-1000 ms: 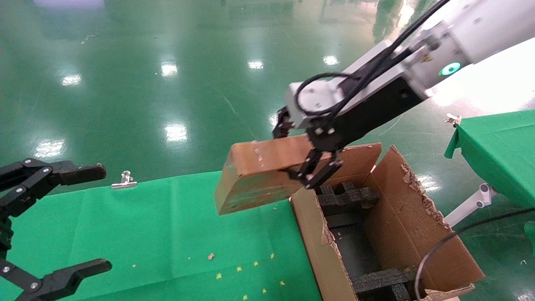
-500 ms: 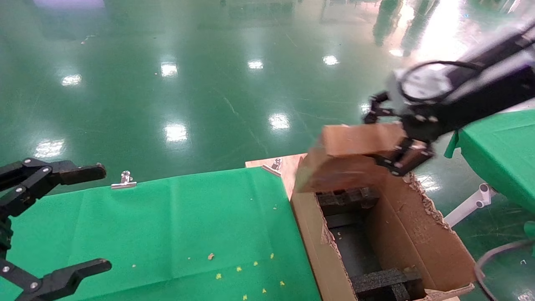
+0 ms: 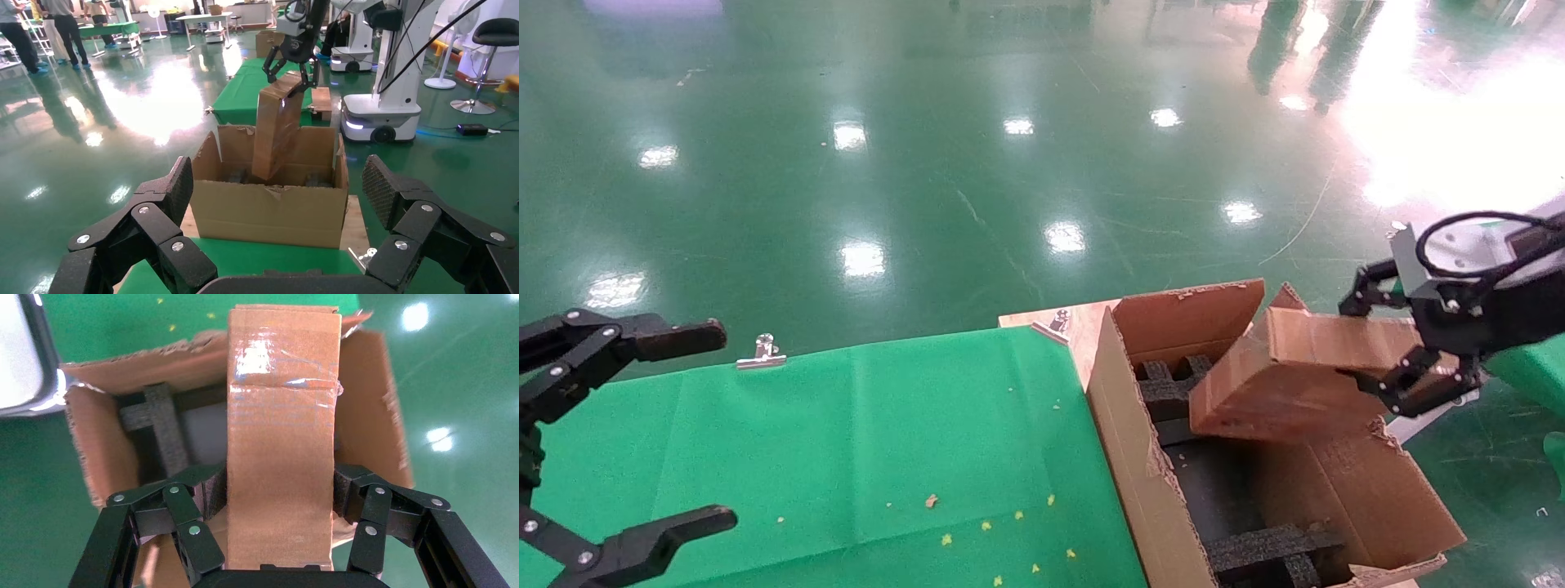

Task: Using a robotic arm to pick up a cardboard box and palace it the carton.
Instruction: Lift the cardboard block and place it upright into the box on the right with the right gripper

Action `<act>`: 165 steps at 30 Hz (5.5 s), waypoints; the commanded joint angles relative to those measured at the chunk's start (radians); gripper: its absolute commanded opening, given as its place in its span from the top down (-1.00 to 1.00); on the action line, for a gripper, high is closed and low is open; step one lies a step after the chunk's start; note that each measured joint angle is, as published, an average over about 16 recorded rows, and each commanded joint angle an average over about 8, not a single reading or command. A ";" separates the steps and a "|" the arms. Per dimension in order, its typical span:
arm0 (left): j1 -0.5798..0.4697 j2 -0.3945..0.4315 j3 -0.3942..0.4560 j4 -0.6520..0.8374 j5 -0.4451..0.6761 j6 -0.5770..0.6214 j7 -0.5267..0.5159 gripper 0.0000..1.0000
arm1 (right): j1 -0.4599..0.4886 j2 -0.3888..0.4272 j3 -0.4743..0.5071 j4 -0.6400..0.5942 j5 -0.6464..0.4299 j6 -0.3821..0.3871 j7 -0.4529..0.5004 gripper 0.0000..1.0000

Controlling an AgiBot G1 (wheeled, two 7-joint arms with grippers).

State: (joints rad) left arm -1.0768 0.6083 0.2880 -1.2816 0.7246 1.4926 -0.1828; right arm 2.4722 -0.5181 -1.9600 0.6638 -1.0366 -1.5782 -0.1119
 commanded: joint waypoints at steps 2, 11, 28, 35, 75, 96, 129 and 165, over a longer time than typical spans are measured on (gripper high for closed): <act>0.000 0.000 0.000 0.000 0.000 0.000 0.000 -1.00 | -0.018 0.009 -0.031 -0.037 0.018 0.008 0.018 1.00; 0.000 0.000 0.001 0.000 -0.001 0.000 0.000 -1.00 | -0.140 0.005 -0.062 -0.144 0.058 0.101 0.181 1.00; 0.000 -0.001 0.002 0.000 -0.001 -0.001 0.001 -1.00 | -0.239 0.083 -0.036 -0.186 0.188 0.182 0.382 1.00; 0.000 -0.001 0.002 0.000 -0.001 -0.001 0.001 -1.00 | -0.238 0.073 -0.039 -0.190 0.183 0.182 0.397 1.00; -0.001 -0.001 0.004 0.001 -0.003 -0.001 0.002 -1.00 | -0.291 -0.031 -0.238 0.124 -0.095 0.649 1.369 1.00; -0.001 -0.002 0.005 0.001 -0.003 -0.002 0.003 -1.00 | -0.366 -0.077 -0.297 0.226 -0.183 0.780 1.561 1.00; -0.002 -0.003 0.007 0.001 -0.005 -0.003 0.004 -1.00 | -0.653 -0.221 -0.220 -0.031 -0.017 0.818 1.378 1.00; -0.002 -0.003 0.008 0.002 -0.006 -0.003 0.005 -1.00 | -0.664 -0.221 -0.204 -0.052 0.006 0.805 1.343 -1.00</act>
State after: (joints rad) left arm -1.0789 0.6053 0.2965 -1.2794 0.7190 1.4896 -0.1783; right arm 1.8095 -0.7388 -2.1636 0.6137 -1.0313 -0.7723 1.2316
